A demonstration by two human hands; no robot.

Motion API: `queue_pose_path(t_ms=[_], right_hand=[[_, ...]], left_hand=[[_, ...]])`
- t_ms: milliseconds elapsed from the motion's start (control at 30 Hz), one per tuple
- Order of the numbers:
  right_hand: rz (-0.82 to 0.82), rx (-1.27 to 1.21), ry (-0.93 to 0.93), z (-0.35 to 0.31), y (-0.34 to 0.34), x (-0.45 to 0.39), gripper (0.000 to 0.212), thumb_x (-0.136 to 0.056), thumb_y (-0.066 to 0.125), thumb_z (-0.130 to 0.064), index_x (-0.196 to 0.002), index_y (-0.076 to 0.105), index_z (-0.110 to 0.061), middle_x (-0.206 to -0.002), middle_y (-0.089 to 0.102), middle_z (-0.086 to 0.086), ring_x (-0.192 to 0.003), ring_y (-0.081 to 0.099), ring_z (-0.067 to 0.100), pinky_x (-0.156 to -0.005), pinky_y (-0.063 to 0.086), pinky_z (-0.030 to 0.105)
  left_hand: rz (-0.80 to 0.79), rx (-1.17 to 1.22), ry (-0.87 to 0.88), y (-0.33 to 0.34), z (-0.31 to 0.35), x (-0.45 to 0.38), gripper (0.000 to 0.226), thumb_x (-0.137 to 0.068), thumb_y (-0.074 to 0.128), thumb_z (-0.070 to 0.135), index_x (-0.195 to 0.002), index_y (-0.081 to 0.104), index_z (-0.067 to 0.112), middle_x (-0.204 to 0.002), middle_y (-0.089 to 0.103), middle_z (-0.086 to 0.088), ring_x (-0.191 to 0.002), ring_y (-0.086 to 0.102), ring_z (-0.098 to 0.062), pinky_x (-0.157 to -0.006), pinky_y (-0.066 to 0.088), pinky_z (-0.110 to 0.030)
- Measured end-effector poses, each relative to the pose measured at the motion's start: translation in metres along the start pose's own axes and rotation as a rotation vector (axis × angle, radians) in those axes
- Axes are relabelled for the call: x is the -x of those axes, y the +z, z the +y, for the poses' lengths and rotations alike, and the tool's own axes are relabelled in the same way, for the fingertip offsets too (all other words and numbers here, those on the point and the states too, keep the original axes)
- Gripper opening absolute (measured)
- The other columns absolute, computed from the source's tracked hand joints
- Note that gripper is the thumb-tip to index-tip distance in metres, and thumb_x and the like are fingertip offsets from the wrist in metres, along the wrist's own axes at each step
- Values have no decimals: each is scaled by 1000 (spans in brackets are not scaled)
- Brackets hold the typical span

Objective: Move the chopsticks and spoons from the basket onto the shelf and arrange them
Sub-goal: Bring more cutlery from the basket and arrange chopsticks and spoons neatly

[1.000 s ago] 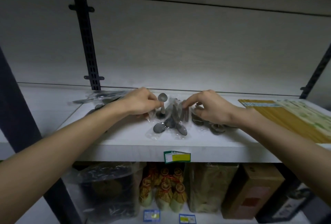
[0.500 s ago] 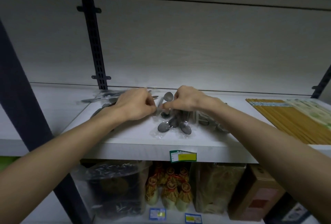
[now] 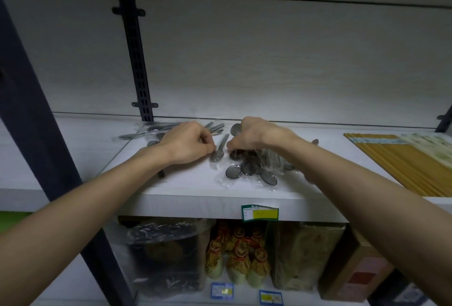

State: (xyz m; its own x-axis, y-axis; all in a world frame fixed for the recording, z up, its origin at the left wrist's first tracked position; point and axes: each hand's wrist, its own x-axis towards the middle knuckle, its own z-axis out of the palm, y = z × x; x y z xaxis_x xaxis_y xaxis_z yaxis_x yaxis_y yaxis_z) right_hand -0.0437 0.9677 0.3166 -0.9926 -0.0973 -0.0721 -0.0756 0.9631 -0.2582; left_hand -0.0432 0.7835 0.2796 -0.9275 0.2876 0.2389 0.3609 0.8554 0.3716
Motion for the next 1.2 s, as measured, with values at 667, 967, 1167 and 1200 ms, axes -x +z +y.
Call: queue_pose_path(t_ms=[667, 967, 1167, 1200], right_hand=[[560, -1000, 61, 137, -74, 57, 28, -94, 68, -32, -99, 72, -5, -67, 63, 2, -48, 54, 10, -50, 37, 23], [403, -841, 163, 186, -80, 58, 30, -92, 69, -39, -72, 65, -17, -61, 56, -2, -51, 48, 13, -50, 37, 26], [209, -313, 228, 171, -48, 29, 37, -92, 67, -41, -80, 73, -6, -63, 71, 2, -45, 61, 14, -44, 40, 21], [243, -232, 215, 166, -43, 27, 35, -91, 68, -40, -78, 74, -8, -65, 73, 2, -48, 64, 13, -46, 45, 21]], left_hand=[[116, 114, 84, 12, 68, -36, 29, -93, 65, 42, -71, 72, 24, -61, 71, 16, -54, 66, 1, -75, 58, -34], [70, 22, 20, 33, 90, -52, 21, -86, 69, 42, -75, 74, 25, -65, 65, 15, -81, 66, -20, -65, 40, -29], [148, -14, -56, 26, 77, -56, 19, -84, 67, 43, -71, 71, 29, -75, 70, 12, -87, 66, -22, -67, 42, -30], [146, -17, -73, 23, 72, -55, 20, -84, 67, 43, -71, 71, 28, -75, 71, 12, -87, 66, -21, -69, 43, -31]])
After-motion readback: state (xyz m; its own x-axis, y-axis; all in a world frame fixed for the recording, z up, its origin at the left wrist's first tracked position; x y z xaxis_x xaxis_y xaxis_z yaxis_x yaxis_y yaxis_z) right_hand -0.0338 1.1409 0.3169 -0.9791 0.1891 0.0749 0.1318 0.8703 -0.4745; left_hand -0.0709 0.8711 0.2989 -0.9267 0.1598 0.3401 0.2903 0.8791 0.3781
